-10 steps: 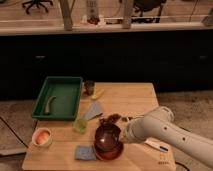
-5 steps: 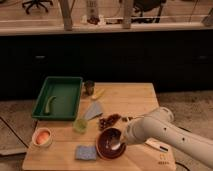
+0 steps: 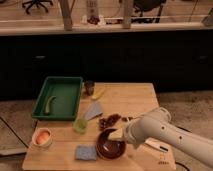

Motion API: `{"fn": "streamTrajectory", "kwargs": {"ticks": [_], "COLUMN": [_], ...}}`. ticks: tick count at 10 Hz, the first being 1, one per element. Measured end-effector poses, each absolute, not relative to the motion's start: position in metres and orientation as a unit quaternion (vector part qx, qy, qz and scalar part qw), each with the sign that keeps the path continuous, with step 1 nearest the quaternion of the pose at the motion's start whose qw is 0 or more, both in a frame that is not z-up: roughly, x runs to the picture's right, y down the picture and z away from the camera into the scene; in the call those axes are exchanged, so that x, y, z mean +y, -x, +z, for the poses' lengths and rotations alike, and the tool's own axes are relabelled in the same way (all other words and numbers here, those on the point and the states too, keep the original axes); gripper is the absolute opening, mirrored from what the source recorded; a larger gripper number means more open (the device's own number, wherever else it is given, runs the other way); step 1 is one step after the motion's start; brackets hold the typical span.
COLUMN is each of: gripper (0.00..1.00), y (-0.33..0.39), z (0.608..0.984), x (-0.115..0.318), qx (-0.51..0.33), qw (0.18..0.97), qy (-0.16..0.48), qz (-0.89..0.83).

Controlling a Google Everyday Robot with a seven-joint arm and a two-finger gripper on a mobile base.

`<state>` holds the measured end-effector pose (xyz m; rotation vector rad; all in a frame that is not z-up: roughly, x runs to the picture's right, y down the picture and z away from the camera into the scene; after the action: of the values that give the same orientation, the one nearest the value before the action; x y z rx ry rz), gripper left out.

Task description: Stack bowls into tray

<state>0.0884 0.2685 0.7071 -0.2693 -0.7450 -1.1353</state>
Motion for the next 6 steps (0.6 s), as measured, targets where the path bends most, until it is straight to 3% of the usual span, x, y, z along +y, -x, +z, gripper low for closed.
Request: {"fn": "streamTrajectory", "kwargs": {"ticks": [6], "gripper": [0.8], "y": [-0.083], "z": [0.725], "x": [0.284], "qx": [-0.372], "qw": [0.77], "qy": [0.102], "qz": [-0.509]}}
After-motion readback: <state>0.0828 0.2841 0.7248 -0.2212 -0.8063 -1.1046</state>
